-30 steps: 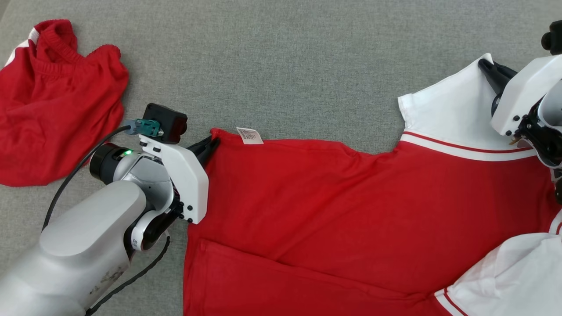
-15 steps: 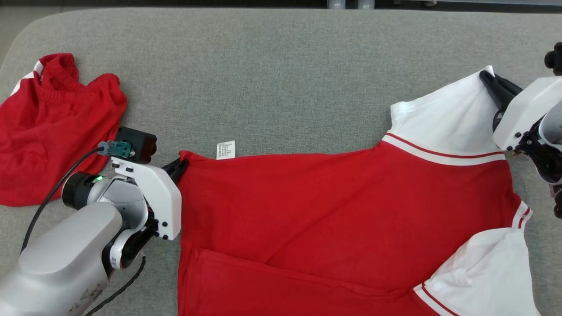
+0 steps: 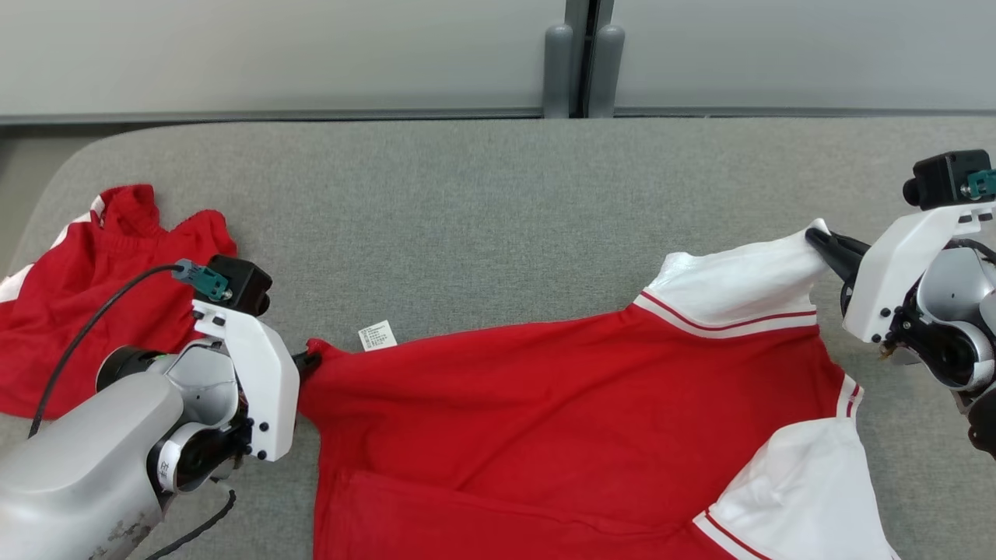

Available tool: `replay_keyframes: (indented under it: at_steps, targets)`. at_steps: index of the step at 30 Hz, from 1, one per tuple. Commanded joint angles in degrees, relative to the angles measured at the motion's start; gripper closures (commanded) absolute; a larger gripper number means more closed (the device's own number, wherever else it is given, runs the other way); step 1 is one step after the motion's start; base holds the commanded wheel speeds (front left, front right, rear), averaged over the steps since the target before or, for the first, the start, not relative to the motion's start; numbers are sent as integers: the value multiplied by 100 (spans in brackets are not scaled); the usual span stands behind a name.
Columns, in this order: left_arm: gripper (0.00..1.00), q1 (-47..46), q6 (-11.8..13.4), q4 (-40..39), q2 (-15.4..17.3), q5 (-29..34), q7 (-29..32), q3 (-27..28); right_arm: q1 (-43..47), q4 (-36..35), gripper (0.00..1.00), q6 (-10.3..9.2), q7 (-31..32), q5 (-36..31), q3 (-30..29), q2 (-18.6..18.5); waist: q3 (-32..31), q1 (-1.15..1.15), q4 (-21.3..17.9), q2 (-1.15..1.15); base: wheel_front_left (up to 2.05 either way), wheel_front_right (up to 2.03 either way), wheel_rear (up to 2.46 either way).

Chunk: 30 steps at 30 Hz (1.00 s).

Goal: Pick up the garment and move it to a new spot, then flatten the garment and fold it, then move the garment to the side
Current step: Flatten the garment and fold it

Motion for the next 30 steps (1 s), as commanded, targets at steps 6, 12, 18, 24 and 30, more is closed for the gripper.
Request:
replay_keyframes:
  at_steps: [6,12,18,24,30]
  targets:
    - [100,92,-302,-10,161,-459,724,-95,307,-355,100,3,412,338,229,-284,-456,0,-251,0,0,0,0]
    - [100,-1,-308,-16,291,-531,1195,-224,699,-915,100,2,936,686,284,-603,-527,0,-321,0,0,0,0]
    - [100,20,-420,123,239,-620,1322,-259,1193,-1598,100,2,1369,868,257,-989,-554,0,-384,0,0,0,0]
    - [100,60,-406,216,299,-573,1393,-318,1711,-2275,100,2,1648,943,14,-1290,-532,0,-464,0,0,0,0]
    - [100,165,-432,279,314,-682,1507,-357,2205,-2774,100,2,1974,914,-304,-1387,-510,0,-534,0,0,0,0]
